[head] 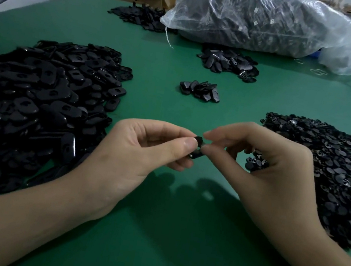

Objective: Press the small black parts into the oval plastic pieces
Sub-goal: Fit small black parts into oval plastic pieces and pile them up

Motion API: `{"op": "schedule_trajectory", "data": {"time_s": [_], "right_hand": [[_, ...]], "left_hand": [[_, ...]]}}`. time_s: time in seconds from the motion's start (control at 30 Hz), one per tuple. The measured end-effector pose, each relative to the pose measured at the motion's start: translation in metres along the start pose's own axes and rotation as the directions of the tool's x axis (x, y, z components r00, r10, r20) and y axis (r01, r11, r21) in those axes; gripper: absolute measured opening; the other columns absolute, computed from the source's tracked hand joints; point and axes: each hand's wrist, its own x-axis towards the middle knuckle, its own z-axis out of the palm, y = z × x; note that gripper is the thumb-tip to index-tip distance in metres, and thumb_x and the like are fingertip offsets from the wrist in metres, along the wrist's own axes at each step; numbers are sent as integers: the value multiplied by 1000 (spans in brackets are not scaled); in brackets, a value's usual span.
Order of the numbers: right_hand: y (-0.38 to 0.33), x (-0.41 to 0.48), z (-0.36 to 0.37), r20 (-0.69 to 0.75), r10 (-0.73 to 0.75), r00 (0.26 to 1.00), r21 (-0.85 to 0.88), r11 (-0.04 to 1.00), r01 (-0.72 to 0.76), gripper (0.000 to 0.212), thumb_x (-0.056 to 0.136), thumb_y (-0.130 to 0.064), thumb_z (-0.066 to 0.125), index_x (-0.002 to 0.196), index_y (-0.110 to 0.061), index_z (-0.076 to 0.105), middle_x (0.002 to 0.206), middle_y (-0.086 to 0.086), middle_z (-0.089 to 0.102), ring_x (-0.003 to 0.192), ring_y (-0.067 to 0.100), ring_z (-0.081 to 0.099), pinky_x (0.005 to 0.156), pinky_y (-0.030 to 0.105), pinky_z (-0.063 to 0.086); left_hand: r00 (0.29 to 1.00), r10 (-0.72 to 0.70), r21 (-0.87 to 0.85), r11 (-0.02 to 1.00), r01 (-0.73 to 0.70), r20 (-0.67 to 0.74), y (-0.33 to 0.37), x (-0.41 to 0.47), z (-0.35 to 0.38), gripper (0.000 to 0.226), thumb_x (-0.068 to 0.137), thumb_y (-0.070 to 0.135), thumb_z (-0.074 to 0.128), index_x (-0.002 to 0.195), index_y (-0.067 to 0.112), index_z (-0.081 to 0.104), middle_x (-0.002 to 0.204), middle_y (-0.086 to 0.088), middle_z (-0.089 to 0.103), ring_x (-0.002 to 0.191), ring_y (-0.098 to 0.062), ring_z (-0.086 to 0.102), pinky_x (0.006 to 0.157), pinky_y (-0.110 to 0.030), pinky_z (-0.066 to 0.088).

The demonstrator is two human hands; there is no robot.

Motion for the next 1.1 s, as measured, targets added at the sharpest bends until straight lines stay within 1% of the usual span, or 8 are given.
{"op": "schedule_trajectory", "data": {"time_s": [0.13,0.23,0.33,0.57,0.77,0.83,0.97,1.1], "right_hand": [[3,-1,-4,16,150,989,95,984,-150,11,88,-26,73,98,-29,75,80,-8,72,76,17,68,74,37,53],[2,-1,-3,46,173,984,111,978,-177,9,89,-28,70,97,-29,75,77,-7,72,74,17,68,71,34,53],[-1,-2,-1,82,175,981,107,977,-184,7,88,-30,70,92,-29,76,76,-9,72,74,16,68,71,30,52],[0,-2,-1,166,214,963,145,960,-238,3,87,-28,73,86,-27,74,75,-4,71,70,18,66,71,43,53],[3,-2,0,246,365,898,404,804,-437,9,90,-19,72,83,-13,73,65,-1,61,58,11,52,57,22,44],[5,-1,0,256,408,876,443,756,-482,11,90,-19,71,83,-11,73,63,-2,59,57,10,51,57,17,43],[6,-1,0,282,446,849,453,718,-528,13,92,-20,70,82,-13,73,61,0,58,56,11,50,58,16,43],[7,-1,1,284,444,850,452,719,-527,13,92,-21,70,83,-13,73,60,0,57,56,11,49,58,16,43]], "left_hand": [[1000,12,38,999,-12,-5,-1,0,0,9,81,22,77,87,25,83,84,-2,79,72,-11,74,70,-18,57],[1000,22,59,998,-23,3,-1,0,0,9,79,25,82,88,24,83,84,-2,79,71,-10,74,70,-17,56],[1000,27,82,996,-26,0,-1,-1,2,19,76,30,77,90,18,82,81,-2,79,70,-10,74,68,-16,56],[999,50,126,991,-50,-1,-3,-1,1,18,79,29,76,92,18,82,82,-3,79,72,-11,75,69,-16,56],[997,83,151,985,-83,1,-2,-2,2,14,85,23,79,98,23,80,88,-2,78,79,-13,76,73,-18,57],[996,81,131,988,-77,-29,-3,0,1,21,84,18,79,105,23,79,91,-4,77,82,-18,78,75,-20,58],[998,41,115,993,-35,-50,-3,1,0,38,74,20,81,111,24,78,100,-6,78,90,-22,78,84,-25,60],[999,33,132,991,-28,-41,-4,1,1,20,81,9,80,97,20,80,92,-3,80,87,-19,78,73,-18,57]]}}
